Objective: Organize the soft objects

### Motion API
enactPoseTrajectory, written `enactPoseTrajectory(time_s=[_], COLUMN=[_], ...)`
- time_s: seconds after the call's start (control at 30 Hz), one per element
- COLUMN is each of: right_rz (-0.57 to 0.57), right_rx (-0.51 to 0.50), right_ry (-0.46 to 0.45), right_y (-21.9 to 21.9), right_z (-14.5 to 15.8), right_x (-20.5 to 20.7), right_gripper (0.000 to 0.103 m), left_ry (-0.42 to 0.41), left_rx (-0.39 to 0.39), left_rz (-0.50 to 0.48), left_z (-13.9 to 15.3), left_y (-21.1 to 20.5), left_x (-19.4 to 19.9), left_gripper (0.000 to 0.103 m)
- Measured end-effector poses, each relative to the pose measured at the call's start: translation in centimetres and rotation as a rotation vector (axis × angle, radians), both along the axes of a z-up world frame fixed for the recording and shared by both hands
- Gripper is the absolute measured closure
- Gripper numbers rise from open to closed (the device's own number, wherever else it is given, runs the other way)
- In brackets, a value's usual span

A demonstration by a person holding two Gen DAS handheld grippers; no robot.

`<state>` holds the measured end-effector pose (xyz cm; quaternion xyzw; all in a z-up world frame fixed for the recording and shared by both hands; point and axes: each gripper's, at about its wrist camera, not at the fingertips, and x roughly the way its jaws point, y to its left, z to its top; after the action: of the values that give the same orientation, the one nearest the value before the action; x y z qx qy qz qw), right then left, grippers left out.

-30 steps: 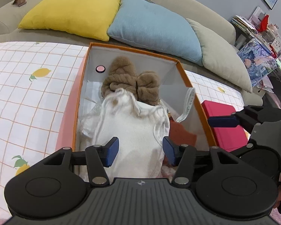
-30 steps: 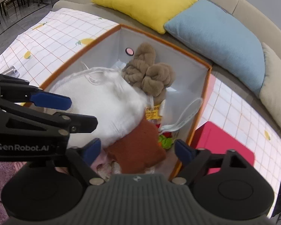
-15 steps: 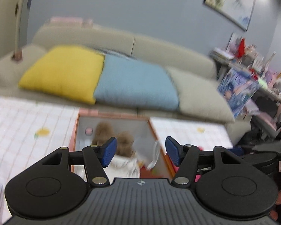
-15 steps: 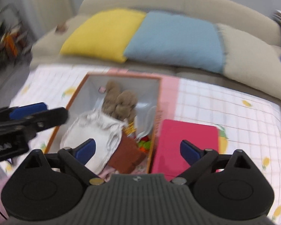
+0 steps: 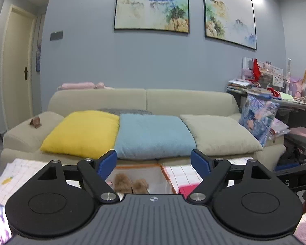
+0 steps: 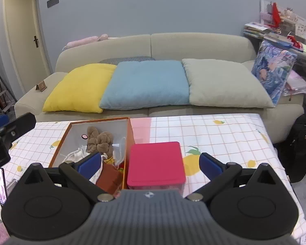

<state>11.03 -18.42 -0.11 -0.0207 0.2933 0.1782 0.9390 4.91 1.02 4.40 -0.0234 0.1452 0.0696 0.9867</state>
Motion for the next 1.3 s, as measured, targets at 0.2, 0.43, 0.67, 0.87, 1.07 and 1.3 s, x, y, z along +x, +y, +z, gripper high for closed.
enactPoseTrajectory(time_s=[0.2, 0.43, 0.67, 0.87, 1.07, 1.3], right_rz=[0.023, -0.037, -0.075, -0.092, -0.117, -0.117], right_rx=[-0.012, -0.082, -0.086, -0.081, -0.069, -0.070], right_ry=[-0.062, -0.035, 0.048, 0.067, 0.107, 0.103], right_y=[-1.5, -2.8, -3.6, -3.8, -4.3, -4.2], right_z=[0.2, -1.9, -5.2, -5.8, -6.5, -6.4], right_x=[-3.8, -6.1, -8.0, -8.0, -7.6, -7.6], right_gripper=[0.003, 0.003, 0.003, 0.003, 0.003, 0.003], left_ry=[0.067, 0.300, 0.411, 0.430, 0.471, 0.474], left_rx=[-0.061, -0.093, -0.133, -0.103, -0.115, -0.108], left_rz=[0.015, 0.035, 0.088, 0.094, 0.087, 0.080], left_z=[-1.0, -3.4, -5.9, -6.8, -7.4, -7.4], left_y=[-0.9, -1.4, -1.5, -2.0, -1.9, -2.1], left_x=[-1.8, -2.6, -3.3, -3.9, -3.5, -3.7], left_gripper=[0.002, 0.001, 0.001, 0.001, 0.001, 0.001])
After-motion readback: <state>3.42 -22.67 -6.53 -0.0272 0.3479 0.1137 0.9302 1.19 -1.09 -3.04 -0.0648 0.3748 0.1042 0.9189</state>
